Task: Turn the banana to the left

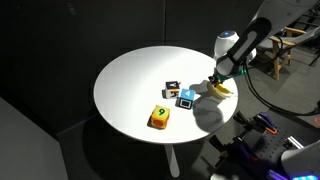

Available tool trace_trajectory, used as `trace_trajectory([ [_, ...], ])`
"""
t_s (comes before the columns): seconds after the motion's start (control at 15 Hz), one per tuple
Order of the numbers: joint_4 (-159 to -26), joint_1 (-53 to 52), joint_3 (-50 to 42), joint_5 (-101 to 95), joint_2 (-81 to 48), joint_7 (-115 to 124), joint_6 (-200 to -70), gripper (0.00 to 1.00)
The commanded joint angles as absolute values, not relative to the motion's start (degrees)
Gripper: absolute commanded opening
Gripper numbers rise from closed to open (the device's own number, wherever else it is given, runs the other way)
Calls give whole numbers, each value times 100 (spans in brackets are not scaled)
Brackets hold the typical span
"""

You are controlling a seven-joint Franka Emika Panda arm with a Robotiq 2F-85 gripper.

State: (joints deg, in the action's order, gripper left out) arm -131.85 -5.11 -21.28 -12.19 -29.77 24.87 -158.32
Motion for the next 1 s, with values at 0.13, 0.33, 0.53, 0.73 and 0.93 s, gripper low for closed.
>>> trace_trajectory([
  [0.13, -13479, -446, -2101, -1596, -2657, 1565, -16209, 17],
  [0.33, -13571, -280, -1914, -1518, -2526, 983, -16250, 17],
  [0.53, -13656, -68, -1674, -1421, -2376, 508, -16174, 17],
  [0.73, -13702, 188, -1360, -1337, -2236, 61, -16058, 17],
  [0.93, -13676, 319, -1156, -1394, -2199, -299, -15986, 17],
])
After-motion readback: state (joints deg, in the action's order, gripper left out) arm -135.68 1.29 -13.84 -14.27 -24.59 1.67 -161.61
